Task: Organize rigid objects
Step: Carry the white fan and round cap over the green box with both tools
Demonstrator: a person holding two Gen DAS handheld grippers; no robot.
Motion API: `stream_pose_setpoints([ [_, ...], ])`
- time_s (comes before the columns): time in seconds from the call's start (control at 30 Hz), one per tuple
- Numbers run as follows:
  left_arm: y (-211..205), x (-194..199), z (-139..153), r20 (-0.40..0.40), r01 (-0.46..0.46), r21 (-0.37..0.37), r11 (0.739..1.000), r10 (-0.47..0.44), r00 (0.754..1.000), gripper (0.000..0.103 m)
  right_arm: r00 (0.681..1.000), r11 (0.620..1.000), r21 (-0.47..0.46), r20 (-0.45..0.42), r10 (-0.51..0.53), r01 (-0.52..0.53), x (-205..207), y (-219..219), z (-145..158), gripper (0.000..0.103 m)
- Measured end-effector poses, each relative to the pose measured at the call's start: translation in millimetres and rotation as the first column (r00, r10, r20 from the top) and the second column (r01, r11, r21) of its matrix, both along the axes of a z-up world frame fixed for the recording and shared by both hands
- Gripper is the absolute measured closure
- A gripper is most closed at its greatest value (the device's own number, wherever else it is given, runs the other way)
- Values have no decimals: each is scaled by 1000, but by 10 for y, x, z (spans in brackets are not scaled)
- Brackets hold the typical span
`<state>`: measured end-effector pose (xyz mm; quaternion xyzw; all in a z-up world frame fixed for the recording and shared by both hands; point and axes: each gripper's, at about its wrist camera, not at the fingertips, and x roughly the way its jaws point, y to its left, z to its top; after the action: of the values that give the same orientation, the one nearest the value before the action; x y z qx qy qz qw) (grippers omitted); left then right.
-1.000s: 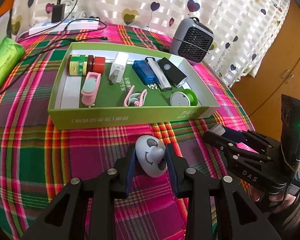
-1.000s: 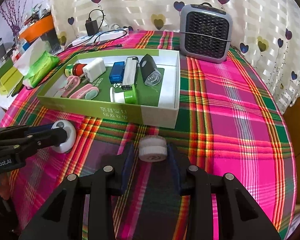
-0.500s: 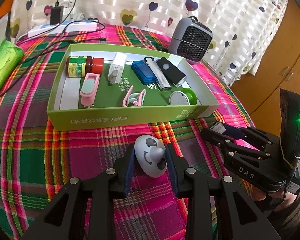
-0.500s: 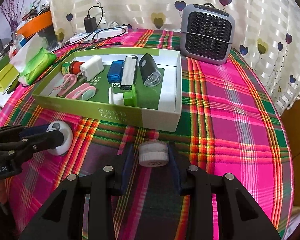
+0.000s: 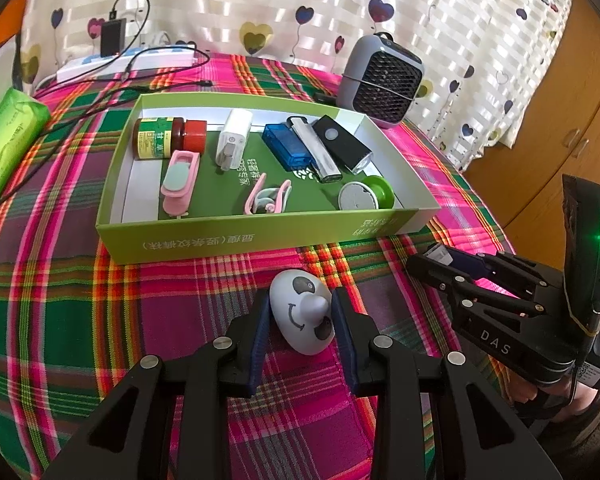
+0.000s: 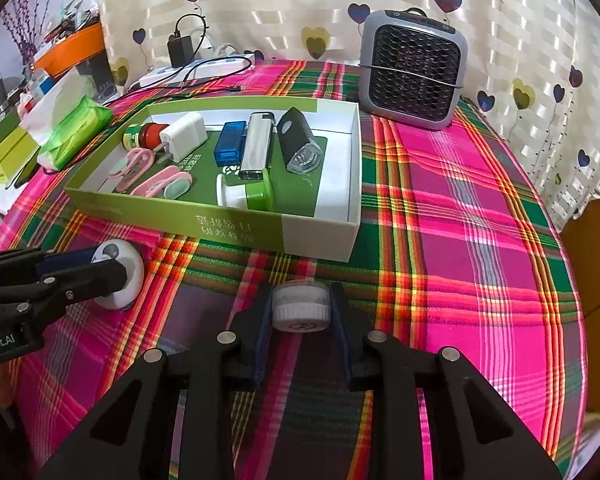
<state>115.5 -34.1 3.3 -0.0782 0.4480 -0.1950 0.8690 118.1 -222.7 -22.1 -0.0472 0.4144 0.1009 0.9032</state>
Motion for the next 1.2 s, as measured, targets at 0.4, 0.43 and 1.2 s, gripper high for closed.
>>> stream_pose_setpoints([
  [0.4,4,-5,9,3,-1,4,1000,1,1000,74,1000,1000,1,0,0,0,-5,-6,-2,75],
  [0.43,0,-10,12,4,-1,4,1000,1,1000,74,1000,1000,1,0,0,0,-6,-8,-3,75],
  [1.2,32,2,155,60,2,30,1000,-3,998,76,999,997,69,34,29,-31,-141,37,131,75],
])
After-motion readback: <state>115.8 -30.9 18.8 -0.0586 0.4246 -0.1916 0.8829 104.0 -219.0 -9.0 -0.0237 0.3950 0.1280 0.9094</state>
